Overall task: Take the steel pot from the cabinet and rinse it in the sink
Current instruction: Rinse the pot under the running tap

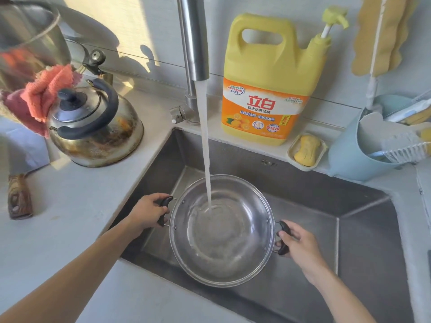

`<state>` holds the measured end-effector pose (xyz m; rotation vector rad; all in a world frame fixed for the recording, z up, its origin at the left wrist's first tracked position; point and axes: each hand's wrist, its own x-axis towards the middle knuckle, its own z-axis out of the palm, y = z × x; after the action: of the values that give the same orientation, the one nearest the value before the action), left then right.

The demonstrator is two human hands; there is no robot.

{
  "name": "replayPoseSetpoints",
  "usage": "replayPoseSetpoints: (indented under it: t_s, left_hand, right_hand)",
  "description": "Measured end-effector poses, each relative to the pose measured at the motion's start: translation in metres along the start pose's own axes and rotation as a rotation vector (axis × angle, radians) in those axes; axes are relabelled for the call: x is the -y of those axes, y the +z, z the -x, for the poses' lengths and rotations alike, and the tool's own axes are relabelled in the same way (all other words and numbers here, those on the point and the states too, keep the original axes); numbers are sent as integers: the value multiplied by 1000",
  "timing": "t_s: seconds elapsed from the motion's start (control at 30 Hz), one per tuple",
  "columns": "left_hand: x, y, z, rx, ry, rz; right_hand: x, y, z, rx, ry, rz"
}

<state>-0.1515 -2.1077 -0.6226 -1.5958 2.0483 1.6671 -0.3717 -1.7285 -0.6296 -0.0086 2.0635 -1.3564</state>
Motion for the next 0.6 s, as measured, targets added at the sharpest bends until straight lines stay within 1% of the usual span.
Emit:
replayPoseSetpoints:
  t_s: [0.13,0.3,0.43,0.47,0.53,0.6]
  left_hand:
    - [9,18,-13,54,-53,-124]
    - [5,30,-21,136,67,-416]
    - [4,26,-21,158,152,-676]
    - [2,25,-20,148,175,-729]
    - [-11,21,-12,63,251,-784]
    - [-35,14,0,-89,389,-696]
  right_hand:
    - [-22,0,-6,-33,42,28]
    - [-44,-6,-14,-75,72,46]
    - [-50,-5,-17,-87,69,48]
    - [-50,-6,-16,-84,71,40]
    - [-48,-6,-15,-73,67,16]
    - [-49,-7,-16,-68,63,14]
